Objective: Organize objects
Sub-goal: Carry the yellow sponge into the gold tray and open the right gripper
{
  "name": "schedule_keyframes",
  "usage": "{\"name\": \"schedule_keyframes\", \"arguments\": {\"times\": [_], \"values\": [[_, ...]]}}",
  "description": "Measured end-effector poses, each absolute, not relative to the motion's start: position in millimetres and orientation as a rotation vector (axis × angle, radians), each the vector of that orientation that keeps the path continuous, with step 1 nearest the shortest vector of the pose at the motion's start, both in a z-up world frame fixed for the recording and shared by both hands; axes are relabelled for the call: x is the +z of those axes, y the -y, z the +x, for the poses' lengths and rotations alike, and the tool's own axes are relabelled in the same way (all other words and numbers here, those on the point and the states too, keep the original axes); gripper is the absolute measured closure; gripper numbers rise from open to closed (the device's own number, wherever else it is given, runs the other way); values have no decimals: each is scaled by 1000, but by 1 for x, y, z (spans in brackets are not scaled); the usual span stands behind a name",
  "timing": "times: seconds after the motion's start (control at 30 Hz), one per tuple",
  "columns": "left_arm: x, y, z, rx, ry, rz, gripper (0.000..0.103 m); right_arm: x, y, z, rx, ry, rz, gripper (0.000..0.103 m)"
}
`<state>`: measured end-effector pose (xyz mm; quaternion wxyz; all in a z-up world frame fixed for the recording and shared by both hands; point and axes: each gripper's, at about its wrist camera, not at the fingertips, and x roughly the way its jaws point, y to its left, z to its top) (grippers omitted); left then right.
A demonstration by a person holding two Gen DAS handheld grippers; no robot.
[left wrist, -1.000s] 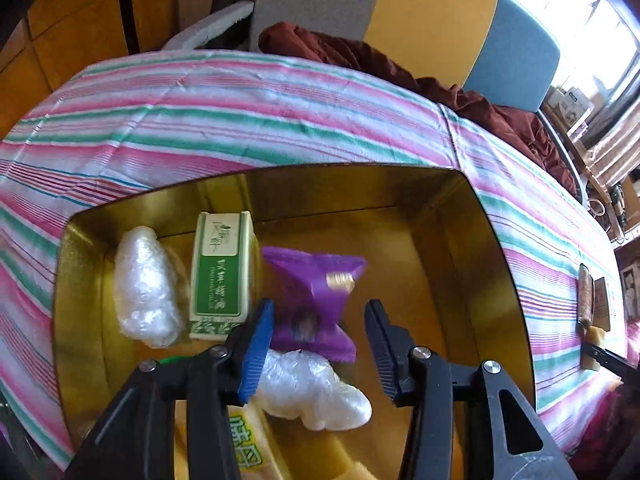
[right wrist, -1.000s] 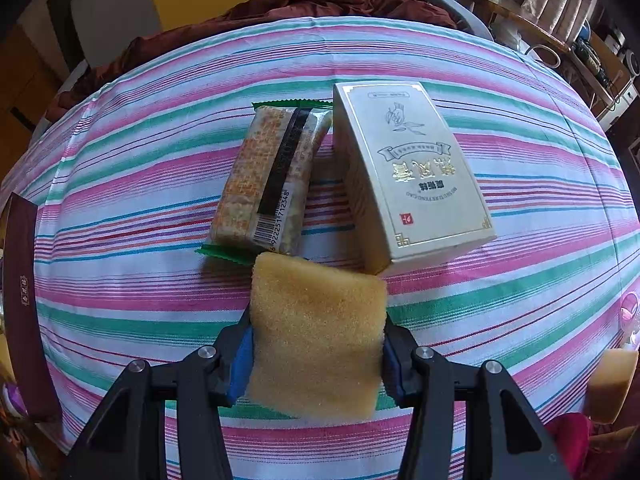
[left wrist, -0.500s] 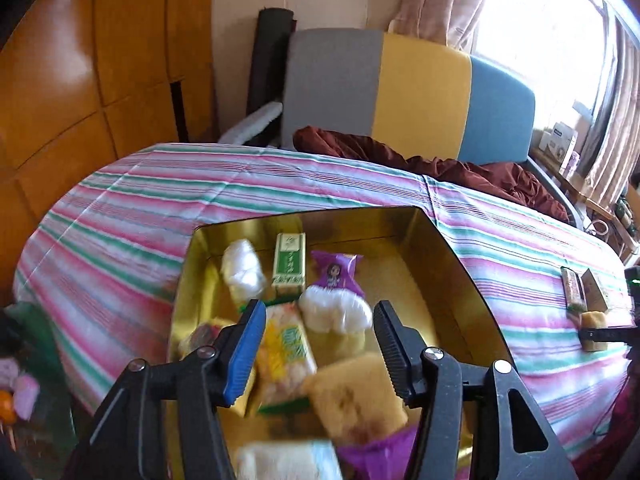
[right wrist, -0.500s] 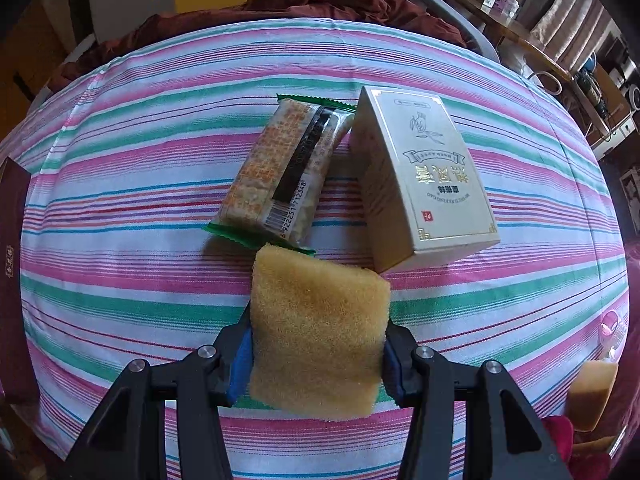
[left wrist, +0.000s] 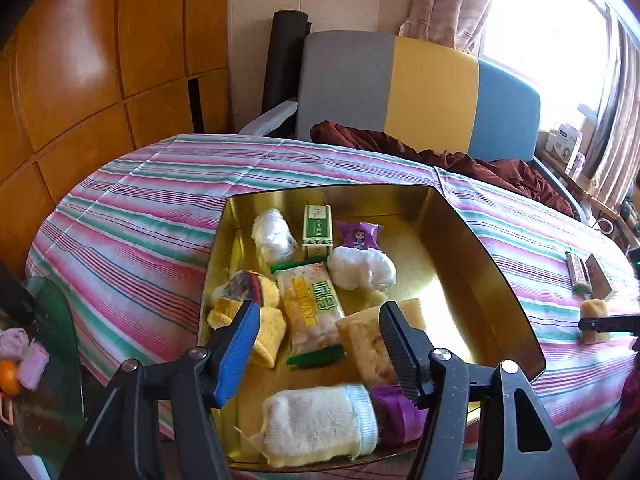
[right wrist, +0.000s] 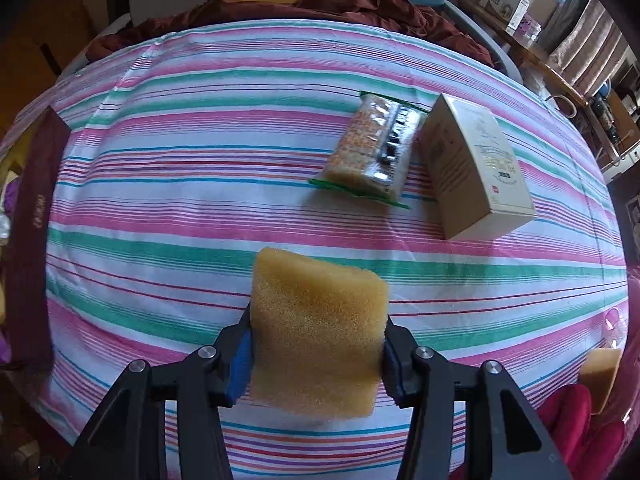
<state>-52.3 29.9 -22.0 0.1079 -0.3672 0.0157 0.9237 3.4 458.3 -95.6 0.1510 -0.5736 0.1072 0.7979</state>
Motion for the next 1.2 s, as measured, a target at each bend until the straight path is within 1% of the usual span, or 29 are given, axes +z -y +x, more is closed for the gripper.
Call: {"name": "schedule_keyframes", "arguments": {"times": [0.03,0.27,0.33,0.5,0.63,0.83,1.0,1.07,1.1,1.13,1.2], "values": [[-22,-29,-52,2719,-43,-1079,40,-87,-435,5,2321,-303,-1636,51],[-24,-23,-49,2711,-10,-1083,40,-37,-375,-21,2594,-278,-1536,51],[-24,-21,-48,2713,-5,-1083,38,-25,-354,-35,2675,-267,-1524,51],[-25,-15,-47,2716,12,-1091,38,-1,-284,-59,2843,-181,-1553,51],[-23,-6,-46,2729,49,-1082,34,-9,-234,-89,2885,-60,-1611,50],[-22,12,-50,2757,115,-1095,32,-44,-191,-129,2807,0,-1740,50],[-24,17,-52,2762,136,-1107,32,-72,-171,-142,2740,44,-1839,49],[-26,17,-53,2762,135,-1114,32,-77,-169,-143,2737,3,-1892,47],[-27,17,-54,2762,135,-1118,32,-77,-169,-142,2744,-10,-1894,41],[-27,17,-54,2762,136,-1120,32,-75,-169,-141,2757,-24,-1882,33],[-27,17,-55,2763,133,-1121,32,-70,-173,-137,2785,-73,-1862,25]]}}
